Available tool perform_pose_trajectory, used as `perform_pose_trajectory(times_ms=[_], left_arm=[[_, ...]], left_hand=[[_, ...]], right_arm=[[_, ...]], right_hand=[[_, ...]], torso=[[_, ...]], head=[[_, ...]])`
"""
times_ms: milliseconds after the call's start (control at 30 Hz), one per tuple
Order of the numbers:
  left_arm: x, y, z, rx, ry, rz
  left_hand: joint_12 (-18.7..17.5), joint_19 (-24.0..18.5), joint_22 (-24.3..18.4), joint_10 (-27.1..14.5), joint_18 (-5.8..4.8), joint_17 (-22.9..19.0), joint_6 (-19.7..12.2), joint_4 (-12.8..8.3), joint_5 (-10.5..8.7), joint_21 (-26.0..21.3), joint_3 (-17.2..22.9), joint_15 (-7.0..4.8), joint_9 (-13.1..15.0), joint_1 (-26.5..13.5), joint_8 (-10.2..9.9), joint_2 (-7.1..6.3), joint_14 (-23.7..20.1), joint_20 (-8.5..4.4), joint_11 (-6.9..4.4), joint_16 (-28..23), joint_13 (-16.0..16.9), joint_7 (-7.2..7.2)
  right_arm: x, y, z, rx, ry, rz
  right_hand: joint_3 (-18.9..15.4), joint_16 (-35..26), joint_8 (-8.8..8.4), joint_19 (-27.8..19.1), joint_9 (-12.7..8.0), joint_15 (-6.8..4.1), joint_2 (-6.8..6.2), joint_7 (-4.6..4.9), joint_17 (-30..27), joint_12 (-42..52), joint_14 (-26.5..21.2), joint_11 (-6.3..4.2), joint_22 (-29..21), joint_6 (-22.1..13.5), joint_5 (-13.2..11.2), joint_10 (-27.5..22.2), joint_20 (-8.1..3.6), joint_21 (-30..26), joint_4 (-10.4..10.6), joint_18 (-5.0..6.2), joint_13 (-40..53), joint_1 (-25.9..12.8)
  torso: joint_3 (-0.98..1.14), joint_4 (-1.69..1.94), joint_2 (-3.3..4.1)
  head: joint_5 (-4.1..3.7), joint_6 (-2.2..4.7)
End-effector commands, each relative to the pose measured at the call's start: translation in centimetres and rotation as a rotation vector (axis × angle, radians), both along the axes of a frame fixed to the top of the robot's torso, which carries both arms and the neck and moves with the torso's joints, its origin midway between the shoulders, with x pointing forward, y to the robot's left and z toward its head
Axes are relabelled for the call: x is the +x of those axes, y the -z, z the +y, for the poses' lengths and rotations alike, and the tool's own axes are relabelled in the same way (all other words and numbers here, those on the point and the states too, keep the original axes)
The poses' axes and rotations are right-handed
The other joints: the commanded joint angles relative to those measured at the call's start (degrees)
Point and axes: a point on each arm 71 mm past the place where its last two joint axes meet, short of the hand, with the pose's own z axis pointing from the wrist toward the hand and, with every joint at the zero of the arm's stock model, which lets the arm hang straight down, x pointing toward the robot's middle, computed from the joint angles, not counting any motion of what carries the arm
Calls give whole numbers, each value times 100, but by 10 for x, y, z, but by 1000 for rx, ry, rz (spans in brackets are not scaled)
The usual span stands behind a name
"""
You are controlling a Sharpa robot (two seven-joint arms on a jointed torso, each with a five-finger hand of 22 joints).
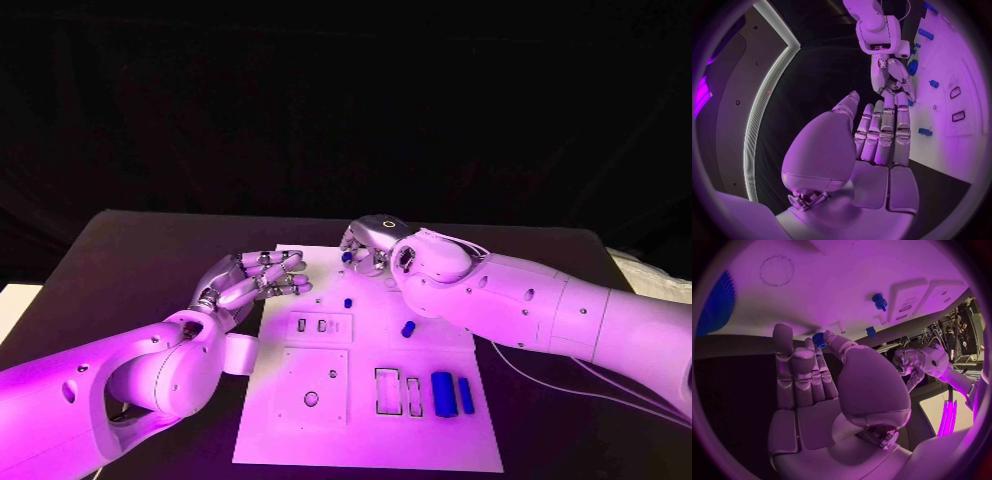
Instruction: Assemble the parts on the task board
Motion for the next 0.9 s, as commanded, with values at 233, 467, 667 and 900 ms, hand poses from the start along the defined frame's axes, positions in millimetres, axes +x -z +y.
perform_pose_trajectory(times_ms=[233, 467, 667, 900], left_arm=[[0, -2, 0, -9, 13, -3], [1, -1, 3, -8, 6, -2], [1, -1, 4, -8, 5, -1], [2, 0, 4, -8, 5, 0]], left_hand=[[-36, 40, -8, -13, 65, 11, 3, -36, -42, -33, 7, 7, -6, 25, -25, 56, 27, -17, 34, -43, 1, 38], [-38, 42, -8, -19, 65, 13, -1, -43, -46, -38, 8, 8, -7, 28, -31, 57, 28, -17, 35, -47, 0, 39], [-38, 42, -8, -19, 65, 13, -1, -43, -46, -38, 8, 8, -7, 28, -31, 57, 28, -17, 35, -47, 0, 39], [-38, 42, -8, -19, 65, 13, -1, -43, -46, -38, 8, 8, -7, 28, -31, 57, 28, -17, 35, -47, 0, 39]], right_arm=[[-10, -13, -20, 38, 26, -45], [-25, -31, -59, 75, 73, -19], [-34, -35, -99, 86, 165, 115], [-33, -29, -119, 55, 229, 211]], right_hand=[[-271, -176, 31, -182, 27, 17, -84, 22, -240, 26, -161, 48, -179, -105, -21, -325, 60, -114, 13, 84, 19, 116], [-339, 260, 54, 18, 55, -33, -49, -21, 217, 281, 30, -39, 234, 83, 21, 232, 14, 202, 105, 29, 98, 136], [-645, 1481, 33, 785, 50, -273, -348, -162, 1653, 1038, 381, -323, 1975, 135, 356, 1602, -156, 1406, 247, -245, 549, 1], [-2036, 2573, 59, 1075, 51, -295, -294, -252, 2974, 4180, 457, -290, 3312, -32, 732, 1038, -173, 2386, 935, -470, 4101, 369]], torso=[[13, -28, -12], [14, -96, -68], [24, -165, -116], [53, -235, -141]], head=[[-19, 10], [-30, 2], [-41, -17], [-28, -26]])
